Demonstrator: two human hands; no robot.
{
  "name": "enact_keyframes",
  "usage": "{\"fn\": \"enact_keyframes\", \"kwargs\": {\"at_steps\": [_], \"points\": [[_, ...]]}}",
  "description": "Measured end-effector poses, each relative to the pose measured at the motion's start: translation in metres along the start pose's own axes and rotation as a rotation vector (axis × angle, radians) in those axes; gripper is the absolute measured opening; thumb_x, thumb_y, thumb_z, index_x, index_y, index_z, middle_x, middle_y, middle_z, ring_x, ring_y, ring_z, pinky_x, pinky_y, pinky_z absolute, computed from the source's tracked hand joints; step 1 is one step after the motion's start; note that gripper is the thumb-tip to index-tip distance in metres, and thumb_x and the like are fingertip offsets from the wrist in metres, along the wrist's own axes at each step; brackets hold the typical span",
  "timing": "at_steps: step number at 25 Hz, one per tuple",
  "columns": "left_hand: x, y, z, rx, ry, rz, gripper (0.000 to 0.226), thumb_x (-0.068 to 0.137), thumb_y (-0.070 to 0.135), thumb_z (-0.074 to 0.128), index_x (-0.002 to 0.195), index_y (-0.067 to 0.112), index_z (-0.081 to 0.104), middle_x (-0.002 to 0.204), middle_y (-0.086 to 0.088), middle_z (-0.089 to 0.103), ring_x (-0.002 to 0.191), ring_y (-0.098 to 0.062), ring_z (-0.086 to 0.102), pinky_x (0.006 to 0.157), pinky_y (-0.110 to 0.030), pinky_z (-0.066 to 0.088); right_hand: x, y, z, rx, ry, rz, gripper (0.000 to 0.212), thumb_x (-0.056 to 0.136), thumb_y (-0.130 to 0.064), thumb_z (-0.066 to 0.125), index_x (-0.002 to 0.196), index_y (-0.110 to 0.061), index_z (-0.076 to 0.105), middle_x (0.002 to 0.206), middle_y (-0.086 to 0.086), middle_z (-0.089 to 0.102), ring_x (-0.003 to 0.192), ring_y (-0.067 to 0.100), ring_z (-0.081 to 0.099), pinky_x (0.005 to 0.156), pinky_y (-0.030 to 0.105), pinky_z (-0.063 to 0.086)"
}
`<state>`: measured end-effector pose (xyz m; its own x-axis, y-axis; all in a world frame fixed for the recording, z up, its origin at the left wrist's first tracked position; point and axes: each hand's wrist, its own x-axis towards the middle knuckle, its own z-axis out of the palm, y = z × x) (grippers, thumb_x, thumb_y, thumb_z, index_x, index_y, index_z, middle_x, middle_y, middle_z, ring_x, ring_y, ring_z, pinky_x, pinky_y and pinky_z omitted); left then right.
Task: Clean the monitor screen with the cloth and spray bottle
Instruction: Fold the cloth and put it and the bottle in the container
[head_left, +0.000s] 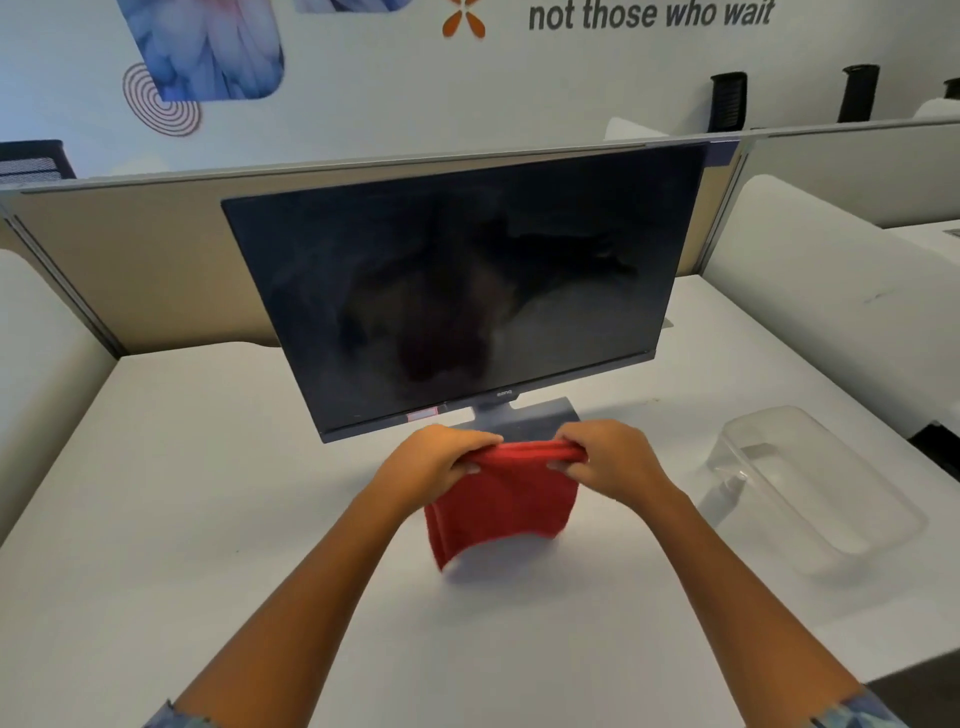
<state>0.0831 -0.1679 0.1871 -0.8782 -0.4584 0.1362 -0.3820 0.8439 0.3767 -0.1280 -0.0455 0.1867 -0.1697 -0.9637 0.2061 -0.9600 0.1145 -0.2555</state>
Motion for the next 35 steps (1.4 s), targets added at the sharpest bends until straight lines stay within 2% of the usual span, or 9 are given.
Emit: {"fn": "enact_keyframes", "kwargs": {"at_steps": [5,9,16,19,24,26,29,32,35], "points": [[0.004,0.007,-0.019,0.134,0.304,-0.032,0.029,0.085,0.014,0.058,0.114,0.012,0.064,0.109,-0.01,0.07,0.097,-0.031,0.064,0.081,-0.037,0.05,0.0,0.001,-0.004,0.03,0.378,-0.095,0.009,0.073,-0.015,0.073,0.08,-0.014,0.068,0.073,0.002,0.07,0.061,0.023,0.064,0.054,0.019,0.041],[-0.028,0.022,0.019,0.251,0.587,0.123,0.026,0.078,0.01,0.058,0.102,0.012,0.07,0.103,-0.004,0.072,0.09,-0.022,0.068,0.07,-0.03,0.055,-0.036,0.01,0.022,0.085,0.446,-0.094,0.014,0.075,-0.009,0.073,0.088,-0.01,0.069,0.088,0.004,0.072,0.076,0.021,0.067,0.061,0.025,0.056],[-0.134,0.02,0.133,0.053,0.083,0.21,0.025,0.078,0.02,0.051,0.091,0.021,0.072,0.093,0.005,0.073,0.081,-0.01,0.068,0.061,-0.02,0.053,-0.136,0.02,0.11,0.352,-0.107,-0.097,0.039,0.06,-0.007,0.058,0.091,-0.03,0.055,0.11,-0.012,0.064,0.119,0.001,0.052,0.092,0.018,0.047],[-0.145,0.015,0.144,0.008,0.086,0.175,0.038,0.059,0.008,0.072,0.097,0.016,0.071,0.099,0.001,0.071,0.086,-0.013,0.066,0.069,-0.023,0.052,-0.147,0.02,0.116,0.441,-0.184,-0.015,0.036,0.063,-0.019,0.05,0.091,-0.042,0.051,0.112,-0.02,0.061,0.124,-0.009,0.043,0.097,0.01,0.04],[-0.155,0.001,0.143,-0.235,0.145,-0.052,0.026,0.067,0.022,0.066,0.093,0.019,0.066,0.111,0.005,0.065,0.109,-0.005,0.055,0.089,-0.019,0.047,-0.143,0.025,0.109,0.605,-0.229,0.1,0.039,0.07,-0.006,0.056,0.089,-0.04,0.056,0.094,-0.014,0.068,0.092,0.008,0.065,0.08,0.027,0.052],[-0.151,0.007,0.133,-0.478,0.172,-0.198,0.021,0.074,0.027,0.059,0.094,0.023,0.061,0.098,0.01,0.066,0.093,0.002,0.058,0.081,-0.012,0.044,-0.134,0.024,0.1,0.718,-0.196,0.17,0.025,0.081,-0.006,0.062,0.091,-0.028,0.06,0.083,-0.008,0.067,0.077,0.021,0.064,0.069,0.034,0.05],[-0.13,0.015,0.119,-0.685,0.221,-0.36,0.016,0.084,0.026,0.053,0.1,0.028,0.049,0.078,0.005,0.061,0.064,-0.008,0.055,0.061,-0.016,0.042,-0.118,0.019,0.093,0.8,-0.09,0.3,0.007,0.09,-0.017,0.063,0.095,-0.021,0.065,0.08,-0.006,0.069,0.074,0.011,0.064,0.067,0.022,0.05],[-0.104,0.013,0.118,-0.686,0.25,-0.502,0.037,0.095,0.022,0.049,0.13,0.022,0.037,0.102,0.008,0.057,0.085,-0.004,0.057,0.074,-0.012,0.044,-0.101,0.016,0.1,0.718,-0.026,0.486,0.017,0.093,-0.027,0.057,0.08,-0.017,0.061,0.066,-0.004,0.058,0.059,0.009,0.052,0.053,0.014,0.039],[-0.083,0.004,0.124,-0.638,0.282,-0.574,0.052,0.095,0.024,0.049,0.142,0.015,0.026,0.11,0.002,0.054,0.097,-0.017,0.057,0.086,-0.027,0.048,-0.086,0.021,0.109,0.587,0.007,0.577,0.02,0.092,-0.031,0.058,0.08,-0.015,0.061,0.065,-0.001,0.058,0.063,0.016,0.055,0.051,0.012,0.038]]}}
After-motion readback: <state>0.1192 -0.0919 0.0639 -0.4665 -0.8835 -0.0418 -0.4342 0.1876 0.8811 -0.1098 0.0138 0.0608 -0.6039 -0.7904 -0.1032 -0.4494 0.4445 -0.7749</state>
